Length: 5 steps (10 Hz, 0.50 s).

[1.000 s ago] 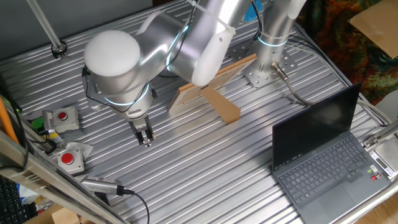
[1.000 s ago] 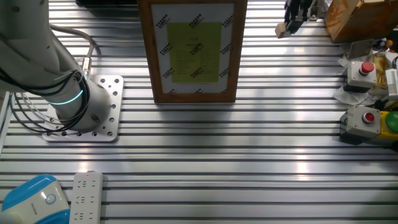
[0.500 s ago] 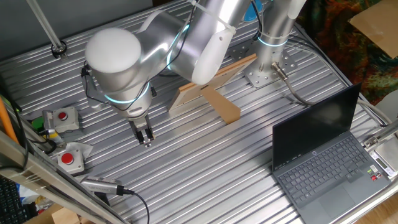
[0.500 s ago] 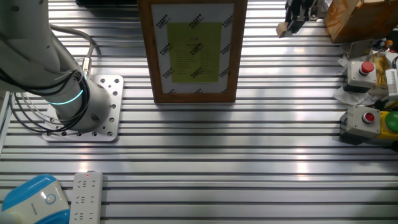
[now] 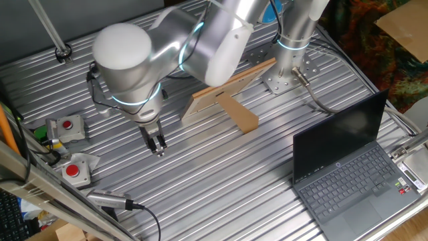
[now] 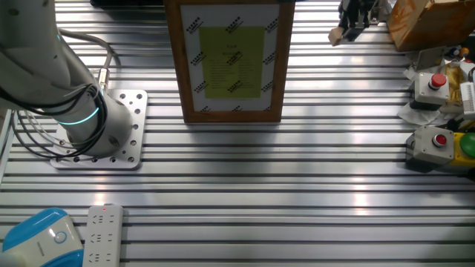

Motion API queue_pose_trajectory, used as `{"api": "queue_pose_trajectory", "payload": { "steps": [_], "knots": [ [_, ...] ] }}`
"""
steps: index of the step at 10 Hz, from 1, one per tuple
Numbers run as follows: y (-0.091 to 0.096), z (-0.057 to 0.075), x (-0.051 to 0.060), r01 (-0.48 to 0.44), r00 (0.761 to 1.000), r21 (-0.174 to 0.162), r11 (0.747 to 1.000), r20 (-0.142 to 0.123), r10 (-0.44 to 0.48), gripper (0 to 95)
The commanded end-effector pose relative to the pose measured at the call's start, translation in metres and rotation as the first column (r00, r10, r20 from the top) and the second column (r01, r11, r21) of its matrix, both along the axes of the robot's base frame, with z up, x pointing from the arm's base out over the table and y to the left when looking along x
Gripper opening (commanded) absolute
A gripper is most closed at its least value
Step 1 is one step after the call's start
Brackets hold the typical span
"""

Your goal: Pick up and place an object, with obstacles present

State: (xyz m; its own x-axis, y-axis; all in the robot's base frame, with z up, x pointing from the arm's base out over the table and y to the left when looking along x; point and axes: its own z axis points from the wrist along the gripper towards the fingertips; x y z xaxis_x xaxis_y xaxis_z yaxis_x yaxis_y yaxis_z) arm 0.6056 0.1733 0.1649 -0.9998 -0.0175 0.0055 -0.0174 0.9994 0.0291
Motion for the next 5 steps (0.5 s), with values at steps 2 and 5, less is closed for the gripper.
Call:
{"api": "queue_pose_trajectory", "payload": {
  "steps": [2,5],
  "knots": [
    [0.0001,0.0002,-0.0011,-0.024,1.000,-0.001,1.000,-0.015,0.024,0.0],
    [0.0001,0.0002,-0.0011,-0.048,0.998,-0.029,0.998,-0.030,0.047,0.0]
  ]
}}
